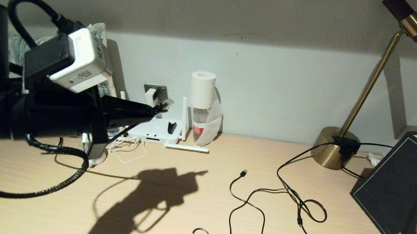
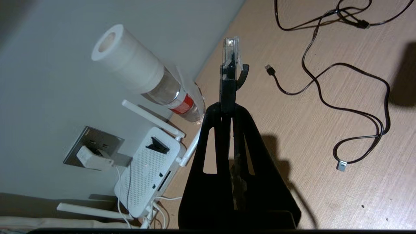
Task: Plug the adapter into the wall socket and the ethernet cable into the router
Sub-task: Hand it to the other hand
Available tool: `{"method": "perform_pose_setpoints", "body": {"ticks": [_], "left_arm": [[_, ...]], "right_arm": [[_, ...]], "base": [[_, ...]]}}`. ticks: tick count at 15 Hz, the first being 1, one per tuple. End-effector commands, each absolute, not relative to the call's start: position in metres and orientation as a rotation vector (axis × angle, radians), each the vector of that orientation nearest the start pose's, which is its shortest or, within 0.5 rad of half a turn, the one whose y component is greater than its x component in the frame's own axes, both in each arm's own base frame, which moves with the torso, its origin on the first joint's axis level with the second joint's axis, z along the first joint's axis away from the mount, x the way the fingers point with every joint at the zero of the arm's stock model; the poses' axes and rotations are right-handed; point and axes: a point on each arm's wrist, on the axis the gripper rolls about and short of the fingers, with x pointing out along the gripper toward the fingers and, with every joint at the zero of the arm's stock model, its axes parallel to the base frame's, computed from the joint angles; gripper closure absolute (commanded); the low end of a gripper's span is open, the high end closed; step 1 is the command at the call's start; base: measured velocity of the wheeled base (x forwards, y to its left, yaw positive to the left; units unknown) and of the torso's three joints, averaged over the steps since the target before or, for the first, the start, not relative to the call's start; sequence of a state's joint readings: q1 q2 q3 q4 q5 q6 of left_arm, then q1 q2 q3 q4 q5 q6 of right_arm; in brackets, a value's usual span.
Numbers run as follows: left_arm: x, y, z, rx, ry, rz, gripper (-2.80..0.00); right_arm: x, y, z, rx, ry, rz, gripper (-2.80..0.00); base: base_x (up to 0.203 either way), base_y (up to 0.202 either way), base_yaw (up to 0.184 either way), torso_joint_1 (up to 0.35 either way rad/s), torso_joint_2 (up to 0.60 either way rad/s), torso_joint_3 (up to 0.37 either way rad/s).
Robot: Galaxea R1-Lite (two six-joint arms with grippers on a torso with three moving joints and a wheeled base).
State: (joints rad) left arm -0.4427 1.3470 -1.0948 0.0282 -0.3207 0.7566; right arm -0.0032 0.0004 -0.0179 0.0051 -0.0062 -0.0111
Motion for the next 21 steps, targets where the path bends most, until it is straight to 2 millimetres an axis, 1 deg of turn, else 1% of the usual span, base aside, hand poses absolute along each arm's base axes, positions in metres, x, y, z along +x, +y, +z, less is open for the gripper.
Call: {"method": "perform_pose_setpoints", "body": {"ticks": [1, 2, 3, 4, 6, 8, 9, 10, 12, 13, 14, 15, 17, 18, 20, 21], "left_arm": [[0.192, -0.11, 0.282, 0.764, 0.022, -0.828, 0.0], [0.192, -0.112, 0.279, 0.782, 0.029, -0.817, 0.0], [0.197, -0.115, 0.277, 0.786, 0.031, -0.817, 0.0], [0.202, -0.119, 0.277, 0.791, 0.021, -0.809, 0.0], [0.211, -0.129, 0.272, 0.811, 0.02, -0.753, 0.0], [0.209, -0.14, 0.269, 0.814, -0.004, -0.782, 0.0], [0.209, -0.141, 0.267, 0.809, -0.006, -0.786, 0.0], [0.208, -0.141, 0.267, 0.808, -0.007, -0.787, 0.0], [0.21, -0.148, 0.266, 0.813, -0.011, -0.809, 0.0], [0.214, -0.154, 0.263, 0.815, -0.008, -0.82, 0.0], [0.219, -0.159, 0.265, 0.811, -0.032, -0.814, 0.0], [0.223, -0.162, 0.266, 0.809, -0.041, -0.813, 0.0], [0.229, -0.173, 0.268, 0.823, -0.063, -0.829, 0.0], [0.231, -0.178, 0.269, 0.845, -0.083, -0.834, 0.0], [0.239, -0.186, 0.273, 0.864, -0.123, -0.831, 0.0], [0.242, -0.189, 0.279, 0.87, -0.155, -0.82, 0.0]], "right_arm": [[-0.03, 0.0, 0.107, -0.01, -0.064, 0.0, 0.0], [-0.027, 0.001, 0.12, -0.006, -0.032, 0.029, 0.0], [-0.019, 0.002, 0.132, 0.006, 0.032, 0.077, 0.0], [-0.006, 0.003, 0.145, 0.027, 0.116, 0.138, 0.0], [0.034, 0.007, 0.168, 0.084, 0.277, 0.284, 0.0], [0.08, 0.011, 0.186, 0.145, 0.385, 0.435, 0.0], [0.106, 0.013, 0.193, 0.176, 0.434, 0.504, 0.0], [0.128, 0.017, 0.199, 0.195, 0.463, 0.557, 0.0], [0.172, 0.028, 0.227, 0.225, 0.441, 0.654, 0.0], [0.187, 0.035, 0.239, 0.236, 0.424, 0.692, 0.0], [0.198, 0.043, 0.248, 0.241, 0.412, 0.733, 0.0], [0.204, 0.052, 0.255, 0.238, 0.398, 0.759, -2.8], [0.218, 0.066, 0.264, 0.231, 0.388, 0.765, -2.8], [0.221, 0.074, 0.267, 0.233, 0.387, 0.774, -2.8], [0.224, 0.09, 0.282, 0.264, 0.36, 0.773, -2.8], [0.227, 0.097, 0.292, 0.283, 0.335, 0.747, -2.8]], "base": [[0.0, 0.0, 0.0, 0.0, 0.0, 0.0], [0.0, 0.0, 0.0, 0.0, 0.0, 0.0], [0.0, 0.0, 0.0, 0.0, 0.0, 0.0], [0.0, 0.0, 0.0, 0.0, 0.0, 0.0], [0.0, 0.0, 0.0, 0.0, 0.0, 0.0], [0.0, 0.0, 0.0, 0.0, 0.0, 0.0], [0.0, 0.0, 0.0, 0.0, 0.0, 0.0], [0.0, 0.0, 0.0, 0.0, 0.0, 0.0], [0.0, 0.0, 0.0, 0.0, 0.0, 0.0], [0.0, 0.0, 0.0, 0.0, 0.0, 0.0], [0.0, 0.0, 0.0, 0.0, 0.0, 0.0], [0.0, 0.0, 0.0, 0.0, 0.0, 0.0], [0.0, 0.0, 0.0, 0.0, 0.0, 0.0], [0.0, 0.0, 0.0, 0.0, 0.0, 0.0], [0.0, 0.0, 0.0, 0.0, 0.0, 0.0], [0.0, 0.0, 0.0, 0.0, 0.0, 0.0]]}}
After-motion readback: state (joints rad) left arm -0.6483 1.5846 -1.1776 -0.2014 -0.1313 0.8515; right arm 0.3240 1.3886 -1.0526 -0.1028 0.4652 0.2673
